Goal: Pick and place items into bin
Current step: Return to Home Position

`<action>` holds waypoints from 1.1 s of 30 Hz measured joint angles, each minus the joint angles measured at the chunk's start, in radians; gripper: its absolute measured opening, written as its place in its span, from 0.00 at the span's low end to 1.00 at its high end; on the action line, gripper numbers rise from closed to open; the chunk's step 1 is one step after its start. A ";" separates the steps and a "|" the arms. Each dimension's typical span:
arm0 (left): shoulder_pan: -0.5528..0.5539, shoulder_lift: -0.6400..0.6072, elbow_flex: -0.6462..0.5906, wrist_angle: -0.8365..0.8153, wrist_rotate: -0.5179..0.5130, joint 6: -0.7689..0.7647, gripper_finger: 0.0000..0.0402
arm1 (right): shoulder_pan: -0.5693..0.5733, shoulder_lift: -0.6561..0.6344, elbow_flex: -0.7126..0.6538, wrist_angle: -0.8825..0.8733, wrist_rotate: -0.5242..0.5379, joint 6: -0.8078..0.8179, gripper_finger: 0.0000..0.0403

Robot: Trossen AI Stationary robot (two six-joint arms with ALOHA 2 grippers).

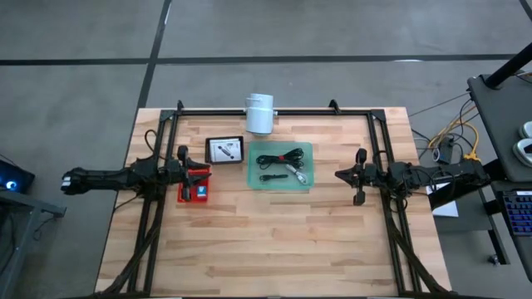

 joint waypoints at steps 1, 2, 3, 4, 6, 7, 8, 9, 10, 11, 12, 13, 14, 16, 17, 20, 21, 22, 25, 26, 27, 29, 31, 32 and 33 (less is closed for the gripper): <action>0.000 0.000 0.000 0.000 0.000 0.000 0.29 | 0.000 0.000 0.000 0.000 0.000 0.001 0.02; 0.000 0.000 0.000 0.000 0.000 0.000 0.29 | 0.000 0.000 0.000 0.000 0.000 -0.001 0.02; 0.000 0.000 0.000 0.000 0.000 0.000 0.29 | 0.000 0.000 0.000 0.000 0.000 -0.007 0.02; 0.000 0.000 0.000 0.000 0.000 0.000 0.29 | 0.000 0.000 0.000 0.000 0.000 -0.009 0.02; 0.000 0.000 0.000 0.000 0.000 0.000 0.29 | 0.000 0.000 0.000 0.000 0.000 -0.007 0.02; 0.000 0.000 0.000 0.000 0.000 0.000 0.29 | 0.000 0.000 0.000 0.000 0.000 -0.002 0.02; 0.000 0.000 0.000 0.000 0.000 0.000 0.29 | 0.000 0.000 0.000 0.000 0.000 0.001 0.02; 0.000 0.000 0.000 0.000 0.000 0.000 0.29 | 0.000 0.000 0.000 0.000 0.000 0.003 0.02; 0.000 0.000 0.000 0.000 0.000 0.000 0.29 | 0.000 0.000 0.000 0.000 0.000 0.003 0.02; 0.000 0.000 0.000 0.000 0.000 0.000 0.29 | 0.000 0.000 0.000 0.000 0.000 0.002 0.02; 0.000 0.000 0.000 0.000 0.000 0.000 0.29 | 0.000 0.000 0.000 0.000 0.000 -0.004 0.02; 0.000 0.000 0.000 0.000 0.000 0.000 0.29 | 0.000 0.000 0.000 0.000 0.000 -0.008 0.02; 0.000 0.000 0.000 0.000 0.000 0.000 0.29 | 0.000 0.000 0.000 0.000 0.000 -0.009 0.02; 0.000 0.000 0.000 0.000 0.000 0.000 0.29 | 0.000 0.000 0.000 0.000 0.000 -0.004 0.02; 0.000 0.000 0.000 0.000 0.000 0.000 0.29 | 0.000 0.000 0.000 0.000 0.000 0.000 0.02; 0.000 0.000 0.000 0.000 0.000 0.000 0.29 | 0.000 0.000 0.000 0.000 0.000 -0.008 0.02; 0.000 0.000 0.000 0.000 0.000 0.000 0.29 | 0.000 0.000 0.000 0.000 0.000 -0.009 0.02; 0.000 0.000 0.000 0.000 0.000 0.000 0.29 | 0.000 0.000 0.000 0.000 0.000 -0.008 0.02; 0.000 0.000 0.000 0.000 0.000 0.000 0.29 | 0.000 0.000 0.000 0.000 0.000 0.000 0.02; 0.000 0.000 0.000 0.000 0.000 0.000 0.29 | 0.000 0.000 0.000 0.000 0.000 -0.002 0.02; 0.000 0.000 0.000 0.000 0.000 0.000 0.29 | 0.000 0.000 0.000 0.000 0.000 -0.007 0.02; 0.000 0.000 0.000 0.000 0.000 0.000 0.29 | 0.000 0.000 0.000 0.000 0.000 -0.009 0.02; 0.000 0.000 0.000 0.000 0.000 0.000 0.29 | 0.000 0.000 0.000 0.000 0.000 -0.002 0.02; 0.000 0.000 0.000 0.000 0.000 0.000 0.29 | 0.000 0.000 0.000 0.000 0.000 0.001 0.02; 0.000 0.000 0.000 0.000 0.000 0.000 0.29 | 0.000 0.000 0.000 0.000 0.000 0.003 0.02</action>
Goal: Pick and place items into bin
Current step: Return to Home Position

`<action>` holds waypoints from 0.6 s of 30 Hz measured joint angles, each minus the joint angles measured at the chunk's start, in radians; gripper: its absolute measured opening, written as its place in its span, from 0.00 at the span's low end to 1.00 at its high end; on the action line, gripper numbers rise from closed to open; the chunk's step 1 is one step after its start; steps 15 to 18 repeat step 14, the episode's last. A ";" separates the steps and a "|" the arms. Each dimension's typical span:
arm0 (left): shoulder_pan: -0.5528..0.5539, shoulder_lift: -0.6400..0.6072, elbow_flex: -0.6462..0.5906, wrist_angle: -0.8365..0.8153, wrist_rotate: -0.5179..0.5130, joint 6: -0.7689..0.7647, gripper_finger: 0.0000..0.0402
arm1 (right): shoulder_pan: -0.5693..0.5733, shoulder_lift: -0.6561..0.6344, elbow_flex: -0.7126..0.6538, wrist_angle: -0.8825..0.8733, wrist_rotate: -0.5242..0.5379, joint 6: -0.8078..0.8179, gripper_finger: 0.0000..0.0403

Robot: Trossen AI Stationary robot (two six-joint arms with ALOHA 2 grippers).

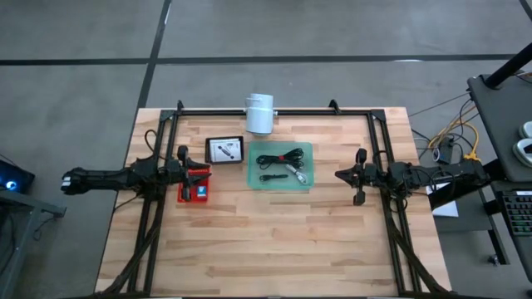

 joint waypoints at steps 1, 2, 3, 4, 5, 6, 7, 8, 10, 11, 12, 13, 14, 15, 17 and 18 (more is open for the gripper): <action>0.000 0.000 0.000 0.000 0.000 0.000 0.29 | 0.000 0.000 0.000 0.000 0.000 0.000 0.02; 0.000 0.000 0.000 0.000 0.000 0.000 0.29 | 0.000 0.000 0.000 0.000 0.000 -0.002 0.02; 0.000 0.000 0.000 0.000 0.000 0.000 0.29 | 0.000 0.000 0.000 0.000 0.000 -0.009 0.02; 0.000 0.000 0.000 0.000 0.000 0.000 0.29 | 0.000 0.000 0.000 0.000 0.000 -0.012 0.02; 0.000 0.000 0.000 0.000 0.000 0.000 0.29 | 0.000 0.000 0.000 0.000 0.000 -0.011 0.02; 0.000 0.000 0.000 0.000 0.000 0.000 0.29 | 0.000 0.000 0.000 0.000 0.000 -0.009 0.02; 0.000 0.000 0.000 0.000 0.000 0.000 0.29 | 0.000 0.000 0.000 0.000 0.000 -0.005 0.02; 0.000 0.000 0.000 0.000 0.000 0.000 0.29 | 0.000 0.000 0.000 0.000 0.000 -0.003 0.02; 0.000 0.000 0.000 0.000 0.000 0.000 0.29 | 0.000 0.000 0.000 0.000 0.000 -0.007 0.02; 0.000 0.000 0.000 0.000 0.000 0.000 0.29 | 0.000 0.000 0.000 0.000 0.000 -0.011 0.02; 0.000 0.000 0.000 0.000 0.000 0.000 0.29 | 0.000 0.000 0.000 0.000 0.000 -0.011 0.02; 0.000 0.000 0.000 0.000 0.000 0.000 0.29 | 0.000 0.000 0.000 0.000 0.000 -0.011 0.02; 0.000 0.000 0.000 0.000 0.000 0.000 0.29 | 0.000 0.000 0.000 0.000 0.000 -0.007 0.02; 0.000 0.000 0.000 0.000 0.000 0.000 0.29 | 0.000 0.000 0.000 0.000 0.000 -0.007 0.02; 0.000 0.000 0.000 0.000 0.000 0.000 0.29 | 0.000 0.000 0.000 0.000 0.000 -0.007 0.02; 0.000 0.000 0.000 0.000 0.000 0.000 0.29 | 0.000 0.000 0.000 0.000 0.000 -0.007 0.02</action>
